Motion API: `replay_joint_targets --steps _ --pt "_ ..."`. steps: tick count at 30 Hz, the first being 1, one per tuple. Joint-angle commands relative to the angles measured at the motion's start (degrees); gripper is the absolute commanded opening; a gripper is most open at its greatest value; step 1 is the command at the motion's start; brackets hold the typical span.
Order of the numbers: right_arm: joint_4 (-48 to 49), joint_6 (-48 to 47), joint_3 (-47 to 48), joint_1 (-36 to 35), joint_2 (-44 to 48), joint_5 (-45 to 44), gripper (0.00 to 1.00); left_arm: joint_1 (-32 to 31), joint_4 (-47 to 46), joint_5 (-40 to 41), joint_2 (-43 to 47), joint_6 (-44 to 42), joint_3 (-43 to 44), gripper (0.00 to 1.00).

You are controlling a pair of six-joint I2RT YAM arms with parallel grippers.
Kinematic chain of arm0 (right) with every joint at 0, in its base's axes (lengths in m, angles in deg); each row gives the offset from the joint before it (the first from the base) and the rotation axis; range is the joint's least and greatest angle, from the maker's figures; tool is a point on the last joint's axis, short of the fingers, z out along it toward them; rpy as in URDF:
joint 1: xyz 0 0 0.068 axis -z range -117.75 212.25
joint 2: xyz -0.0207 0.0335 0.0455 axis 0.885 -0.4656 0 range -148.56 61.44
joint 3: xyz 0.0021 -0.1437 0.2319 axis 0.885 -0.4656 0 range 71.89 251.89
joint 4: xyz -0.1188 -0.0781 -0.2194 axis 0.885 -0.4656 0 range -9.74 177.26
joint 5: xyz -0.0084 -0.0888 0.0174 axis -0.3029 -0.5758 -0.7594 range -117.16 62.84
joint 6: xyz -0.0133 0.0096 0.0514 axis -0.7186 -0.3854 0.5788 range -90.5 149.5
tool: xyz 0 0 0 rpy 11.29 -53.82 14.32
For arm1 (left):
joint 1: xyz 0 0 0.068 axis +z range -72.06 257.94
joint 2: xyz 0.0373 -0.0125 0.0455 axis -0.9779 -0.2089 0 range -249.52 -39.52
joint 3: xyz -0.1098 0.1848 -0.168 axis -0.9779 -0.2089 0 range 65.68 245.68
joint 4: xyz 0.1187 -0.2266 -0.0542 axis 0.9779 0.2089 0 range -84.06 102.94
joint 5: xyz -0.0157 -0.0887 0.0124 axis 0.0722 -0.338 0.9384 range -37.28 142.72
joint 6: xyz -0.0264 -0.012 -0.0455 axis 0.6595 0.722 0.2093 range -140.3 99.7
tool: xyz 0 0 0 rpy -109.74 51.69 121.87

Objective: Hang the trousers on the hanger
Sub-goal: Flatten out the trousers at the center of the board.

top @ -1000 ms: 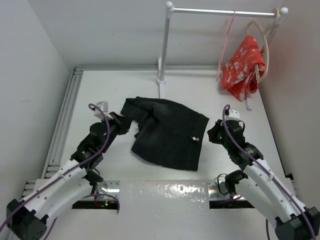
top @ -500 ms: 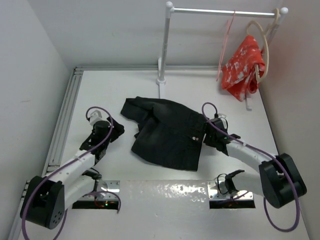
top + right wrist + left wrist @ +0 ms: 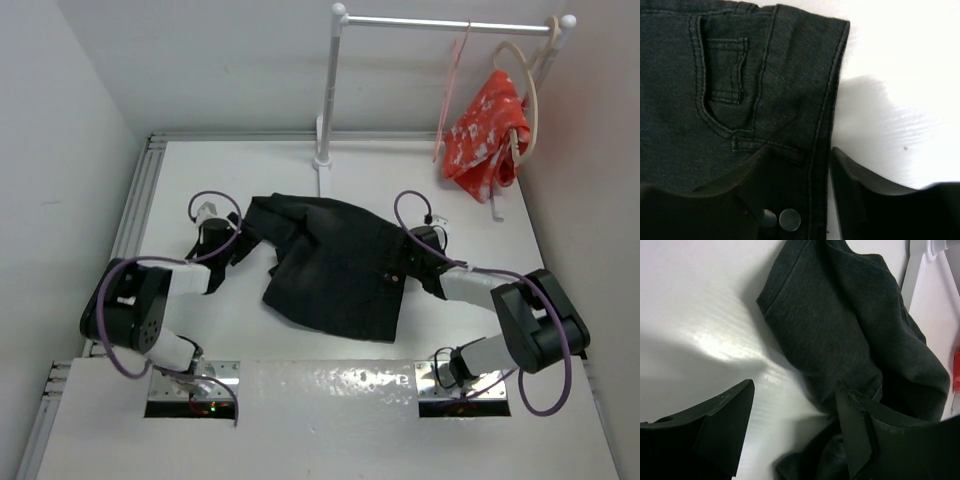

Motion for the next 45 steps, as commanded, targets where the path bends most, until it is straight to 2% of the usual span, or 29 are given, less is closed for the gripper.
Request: replay_joint_targets --steps 1,3,4,6,7,8,11,16,17,20,23,27,30,34,37,38,40,42,43,44,45 --pt "3.27 1.31 -0.60 0.34 -0.47 -0.62 0.48 0.54 -7.04 -2.16 -5.35 1.93 3.69 0.63" --pt "3.98 0.96 -1.13 0.43 -0.12 -0.80 0.38 0.54 -10.21 -3.22 -8.69 2.98 4.31 0.59" --pt "4.94 1.05 -1.40 0.34 0.15 -0.97 0.28 0.54 -10.82 -4.09 -9.84 3.42 5.71 0.57" --pt "6.26 0.87 -1.75 0.34 0.50 -0.28 0.17 0.54 -12.32 -6.03 -12.22 3.60 7.12 0.36" --pt "6.27 0.78 -1.66 0.25 0.41 0.08 0.11 0.54 -12.32 -6.21 -12.32 4.04 7.91 0.22" --pt "5.75 0.61 -1.31 0.34 1.37 0.17 0.00 0.54 -11.97 -6.21 -11.88 4.13 8.01 0.00" --pt "3.90 -0.88 -2.45 0.34 8.56 -1.41 0.00 0.19 -9.88 -3.84 -4.26 3.08 7.22 0.00" --pt "-4.86 -4.31 -1.05 0.25 25.08 -1.60 0.00 -0.25 0.76 7.84 17.80 0.62 8.44 0.00" --pt "-8.37 -4.49 0.52 0.25 29.98 -0.81 0.00 -0.25 3.73 9.77 23.05 0.27 8.97 0.00" --pt "-14.18 -5.54 4.38 0.17 36.60 0.60 0.00 -0.25 9.28 12.41 29.85 -0.26 11.52 0.00" --pt "-22.19 -7.38 9.74 0.16 45.22 -0.10 0.00 -0.25 16.30 16.45 41.17 -3.15 14.50 0.00" --pt "-32.11 -8.79 20.11 0.16 49.98 3.59 0.00 -0.25 22.83 17.70 46.65 -8.59 24.84 0.00" --pt "-37.30 -9.06 25.58 0.16 49.02 3.42 0.00 -0.25 28.79 16.82 43.68 -11.76 31.44 0.00" --pt "-39.26 -8.36 21.99 0.16 46.91 -2.72 0.00 -0.25 33.29 16.46 36.65 -13.10 32.01 0.05" --pt "-37.85 -7.57 17.68 0.17 44.37 -9.66 0.00 -0.25 31.45 15.94 27.98 -12.74 29.37 0.15" --pt "-37.16 -7.22 16.80 0.16 41.66 -13.68 0.00 0.01 31.19 15.85 25.68 -12.40 29.02 0.28" --pt "-35.40 -7.21 14.43 0.43 38.66 -18.09 0.00 0.10 30.13 16.20 20.14 -12.57 29.89 0.45" --pt "-32.50 -7.04 13.81 0.69 32.87 -25.36 0.00 0.72 30.83 15.24 10.66 -13.18 35.40 0.62" --pt "-32.05 -6.52 14.16 1.74 30.76 -26.89 0.00 0.72 34.14 14.54 5.05 -13.10 38.04 0.64" --pt "-31.35 -6.16 14.77 2.79 26.82 -27.34 0.00 0.63 35.30 13.31 3.34 -13.09 41.98 0.64" --pt "-31.00 -5.90 15.99 3.93 25.30 -26.91 0.00 0.54 35.14 11.47 2.98 -13.09 42.28 0.64"
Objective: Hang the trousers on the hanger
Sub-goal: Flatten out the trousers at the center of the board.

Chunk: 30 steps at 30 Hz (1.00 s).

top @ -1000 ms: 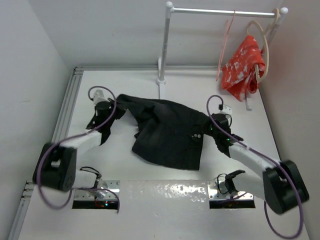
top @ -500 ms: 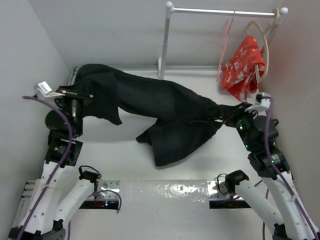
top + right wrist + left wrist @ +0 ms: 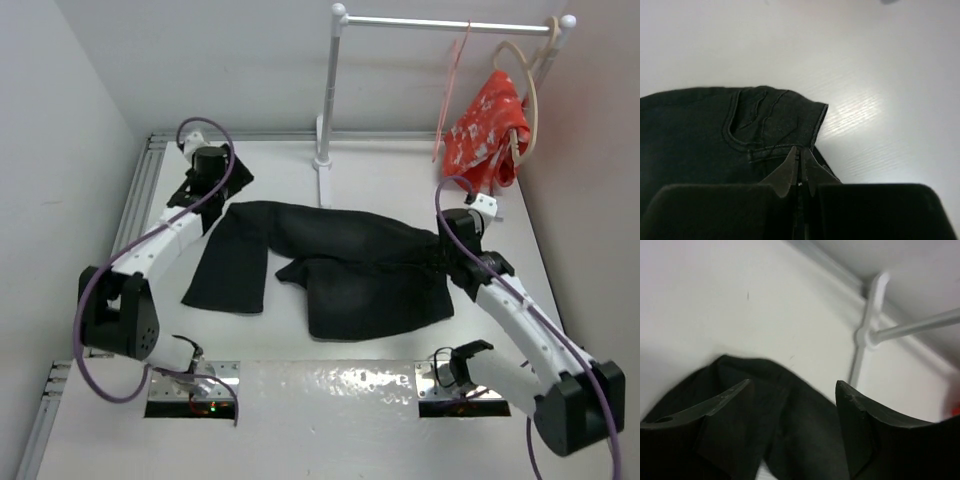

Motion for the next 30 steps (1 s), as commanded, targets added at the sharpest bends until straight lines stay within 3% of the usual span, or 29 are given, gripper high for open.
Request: replay_joint_targets --steps 1,2,3,4,6,7,8,9,10,11,15,16,17,18,21,26,30 --pt "5.66 1.29 3.06 5.05 -4.96 -6.98 0.03 -1.02 -1.10 -5.17 0.08 -1.03 5.46 0.64" --pt "7.40 1.30 3.33 6.20 -6.71 -5.48 0.30 -2.35 -3.05 -4.84 1.40 -1.20 2.49 0.60" --pt "8.20 1.12 3.33 7.69 -7.25 -2.33 0.47 -3.84 -3.94 -3.97 3.59 -1.55 1.24 0.58" --pt "8.56 0.77 3.59 7.97 -7.86 -1.43 0.71 -8.03 -2.91 -1.00 5.09 -2.60 -1.29 0.52" --pt "9.35 0.16 2.55 7.89 -6.74 2.43 0.81 -14.03 -2.11 5.16 6.51 -2.70 -7.88 0.37" --pt "9.96 -0.20 1.58 7.88 -5.94 4.88 0.80 -14.83 -2.37 6.66 8.69 -0.96 -11.13 0.30" --pt "12.49 -0.81 0.27 7.88 -4.89 11.61 0.70 -14.93 -2.63 8.07 9.93 -0.07 -17.60 0.21" --pt "14.00 -1.08 -2.88 7.88 -3.75 15.33 0.52 -14.93 -2.46 9.21 11.42 0.20 -20.45 0.07" --pt "15.23 -1.25 -4.30 7.54 -1.74 18.59 0.09 -14.93 -1.94 10.27 14.31 0.29 -22.91 0.01" --pt "16.46 -1.25 -5.45 7.27 -0.85 23.58 0.00 -14.93 -1.23 10.37 15.73 -0.15 -26.68 0.00" --pt "15.16 -2.22 -7.65 2.36 -0.31 28.02 0.00 -17.56 5.51 4.92 22.23 0.98 -32.86 0.01" --pt "14.98 -2.48 -7.92 2.09 -0.05 28.28 0.00 -18.26 6.32 3.70 23.38 1.69 -35.74 0.05" --pt "15.15 -2.48 -8.27 2.08 0.47 28.72 0.00 -18.35 6.77 2.82 24.26 1.96 -37.07 0.19" --pt "15.50 -2.57 -9.23 2.00 1.00 28.81 0.00 -18.36 6.77 1.59 24.97 2.05 -37.96 0.26" --pt "16.39 -3.10 -9.94 2.00 2.06 28.81 0.02 -18.62 10.01 -1.40 22.87 2.75 -37.88 0.37" --pt "16.82 -3.72 -11.16 1.91 1.27 29.87 0.15 -19.23 10.55 -2.46 22.78 3.19 -38.76 0.40" --pt "17.09 -3.71 -11.09 2.00 0.04 31.27 0.19 -25.71 12.22 1.02 20.23 2.83 -34.64 0.40"
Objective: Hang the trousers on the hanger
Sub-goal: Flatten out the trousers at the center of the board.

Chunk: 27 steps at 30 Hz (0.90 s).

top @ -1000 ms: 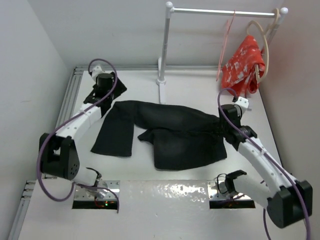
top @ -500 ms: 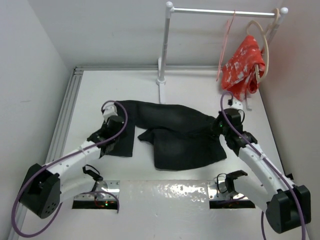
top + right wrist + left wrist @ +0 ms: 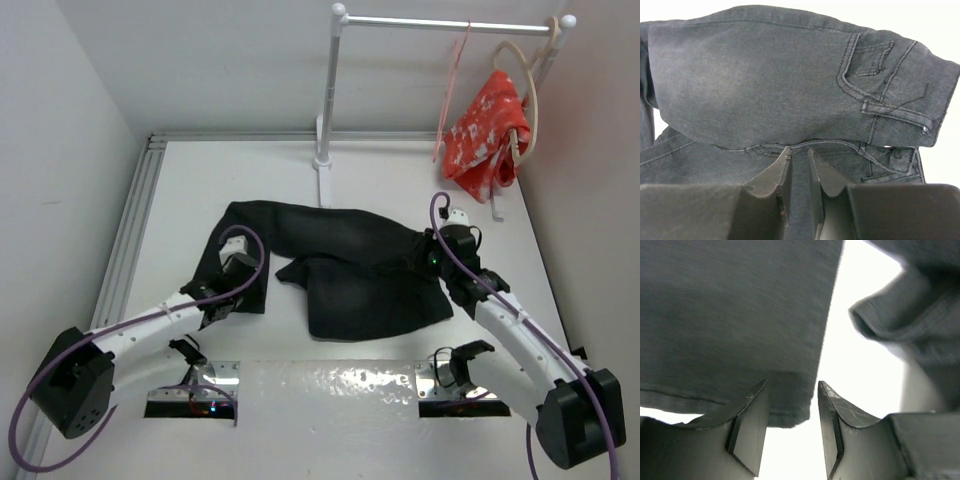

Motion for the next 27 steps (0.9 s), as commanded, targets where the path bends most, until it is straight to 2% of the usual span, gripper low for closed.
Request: replay_joint_targets --steps 1,4,6,14,16,17,19,22,24,26,27 --pt "2.14 -1.03 -0.02 -0.04 -0.75 2.05 0.19 -5.84 1.37 3.58 -2.41 0.93 4.12 0.40" --pt "2.22 -1.11 -0.55 -0.04 0.04 0.83 0.21 -8.40 5.24 7.20 -6.72 2.69 5.01 0.40" --pt "1.62 -1.20 -0.29 -0.04 0.22 1.26 0.22 -10.15 4.64 7.64 -7.61 4.18 3.79 0.40" --pt "0.73 -1.64 -0.20 0.05 1.97 1.17 0.26 -10.95 4.64 11.06 -12.07 6.39 3.95 0.39" --pt "1.17 -1.38 -1.08 -0.12 3.12 0.39 0.27 -10.95 4.81 11.24 -14.88 5.86 5.18 0.31" --pt "1.43 -1.20 -1.25 -0.04 3.29 -0.23 0.27 -10.95 4.81 11.50 -15.69 5.34 5.79 0.23" --pt "0.21 -1.64 -0.47 -0.04 3.56 0.29 0.27 -10.95 4.64 12.12 -16.48 4.98 6.50 0.00" --pt "0.64 -1.64 -1.25 -0.04 4.52 -0.93 0.28 -10.95 6.47 13.17 -13.78 5.16 8.86 0.00" --pt "1.34 -1.29 -1.52 -0.04 4.53 -1.73 0.28 -10.60 9.01 16.06 -10.18 4.90 13.43 0.00" --pt "0.91 -1.29 -1.08 0.05 4.00 -0.41 0.28 -7.98 10.43 19.23 -4.20 2.53 18.52 0.00" --pt "0.91 -1.29 -1.17 -0.04 4.09 -0.32 0.28 -3.44 11.31 19.76 -1.48 -0.18 22.28 0.00"
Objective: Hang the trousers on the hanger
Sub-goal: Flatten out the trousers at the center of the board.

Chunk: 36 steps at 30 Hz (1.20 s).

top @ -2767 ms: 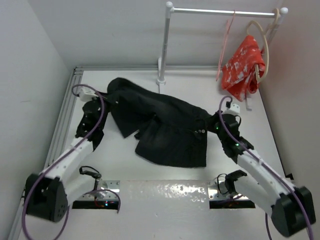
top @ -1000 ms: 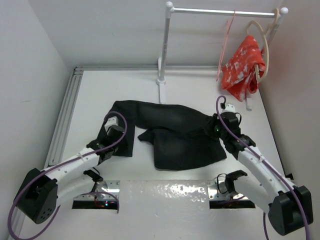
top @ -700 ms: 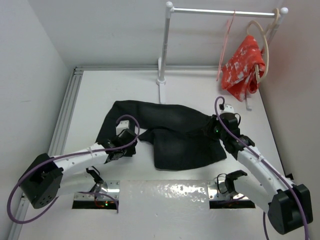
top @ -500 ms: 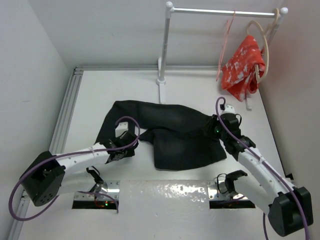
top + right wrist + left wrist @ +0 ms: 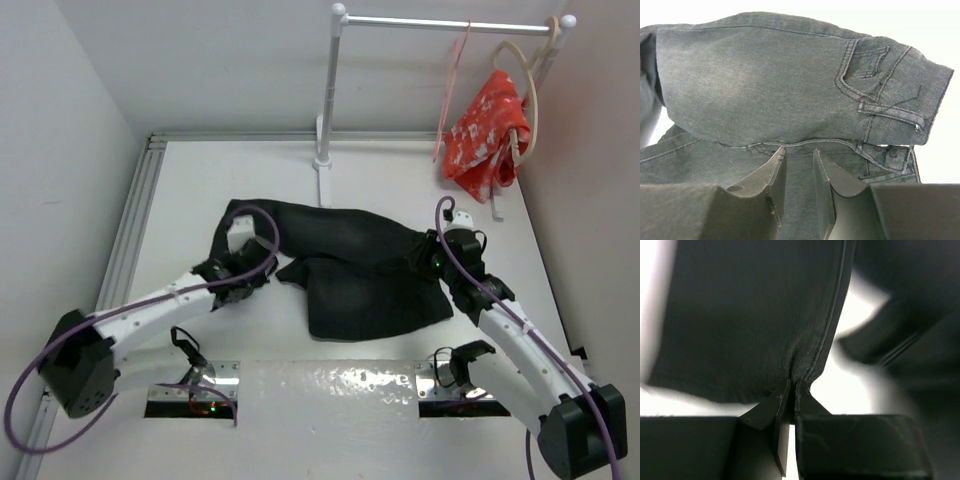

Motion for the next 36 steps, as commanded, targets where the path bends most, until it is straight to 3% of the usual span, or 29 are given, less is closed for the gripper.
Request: replay_joint_targets --steps 1,3,6,8,12,18,22,23,27,30,31,32,33,34,36 --pt "1.34 -0.50 0.04 0.05 0.50 -0.41 0.28 8.59 0.38 5.15 8.59 -5.90 11.27 0.00" --pt "1.70 -0.50 -0.32 0.05 0.59 -0.94 0.28 18.75 0.65 4.44 8.78 -9.15 16.80 0.00" --pt "1.35 -0.59 0.03 -0.04 0.68 -0.06 0.29 28.27 -2.93 -0.47 7.12 -9.61 21.65 0.00" --pt "1.34 -0.68 -0.40 0.05 1.20 -0.84 0.29 30.49 -5.67 0.22 2.49 -11.01 24.02 0.00" --pt "1.35 -0.59 -0.58 0.05 1.38 -1.29 0.29 37.87 -0.66 1.54 -8.96 -13.46 35.62 0.00" --pt "1.35 -0.33 -1.11 -0.04 1.91 -4.19 0.32 45.88 -2.42 4.62 -10.22 -15.49 33.63 0.00" --pt "1.78 -0.33 -1.11 -0.04 1.47 -3.48 0.32 48.61 -8.38 -4.67 -6.26 -17.17 32.64 0.00" --pt "1.87 -0.15 -1.11 0.05 1.30 -3.31 0.32 48.61 -8.58 -11.14 -6.60 -16.65 35.70 0.00" --pt "0.29 -0.68 -0.23 0.05 1.99 -3.39 0.32 48.52 -6.47 -20.78 -7.31 -14.44 44.85 0.00" --pt "0.55 -0.68 -0.84 0.05 3.23 -5.24 0.32 48.61 -2.96 -13.61 -4.33 -17.07 46.98 0.00" --pt "0.21 -0.59 -0.58 0.05 3.14 -5.24 0.30 48.61 -1.65 -9.49 -0.92 -17.43 43.50 0.00" --pt "-0.23 -0.68 -0.23 0.05 3.05 -5.07 0.28 48.52 -1.03 0.47 1.11 -16.13 40.42 0.00" --pt "-0.76 -0.51 0.03 0.05 2.62 -5.15 0.26 48.61 -1.19 5.01 3.83 -14.81 36.64 0.00" --pt "-0.85 -0.42 0.03 -0.04 2.61 -5.42 0.24 48.61 -4.15 9.14 9.51 -13.67 27.12 0.00" --pt "-0.77 -0.07 -0.05 -0.04 2.61 -6.12 0.24 48.61 -8.38 15.41 14.29 -13.74 19.33 0.00"
